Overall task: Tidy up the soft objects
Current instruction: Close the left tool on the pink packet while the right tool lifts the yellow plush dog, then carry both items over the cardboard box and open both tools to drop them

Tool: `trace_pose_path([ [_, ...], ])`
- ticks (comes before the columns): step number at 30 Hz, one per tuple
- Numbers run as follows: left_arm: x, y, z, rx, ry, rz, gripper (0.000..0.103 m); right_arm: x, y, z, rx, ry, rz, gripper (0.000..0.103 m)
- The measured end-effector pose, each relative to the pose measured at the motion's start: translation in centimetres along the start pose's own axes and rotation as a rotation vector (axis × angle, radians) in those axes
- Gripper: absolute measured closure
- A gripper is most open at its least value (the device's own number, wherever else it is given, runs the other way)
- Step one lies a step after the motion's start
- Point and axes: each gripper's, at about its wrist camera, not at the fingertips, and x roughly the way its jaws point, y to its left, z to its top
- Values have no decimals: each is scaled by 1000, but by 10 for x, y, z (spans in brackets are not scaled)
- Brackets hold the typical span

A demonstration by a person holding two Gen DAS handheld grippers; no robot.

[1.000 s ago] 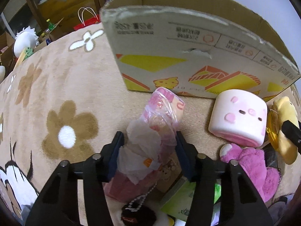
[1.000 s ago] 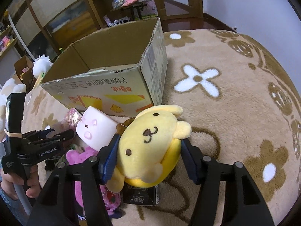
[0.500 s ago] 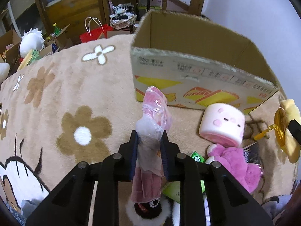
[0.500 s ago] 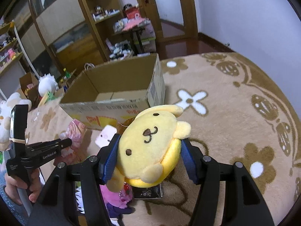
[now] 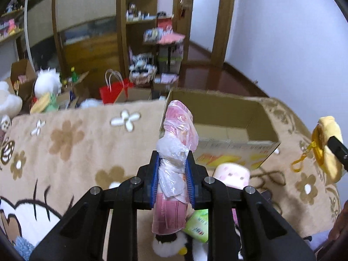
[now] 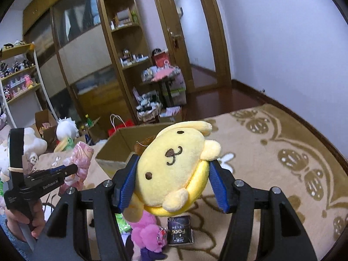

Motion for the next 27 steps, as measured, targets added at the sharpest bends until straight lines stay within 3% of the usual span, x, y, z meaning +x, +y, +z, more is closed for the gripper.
trace_pose_path([
  [11, -28, -21, 40, 54, -171, -6, 82, -4, 10, 25, -39, -83, 3, 38],
  [20, -18, -30, 69, 65, -200, -7, 82, 16, 18, 38, -94, -89, 6, 38],
  [27, 1, -36, 79, 54, -175, -22, 82, 41, 28, 43, -153, -63, -4, 38],
])
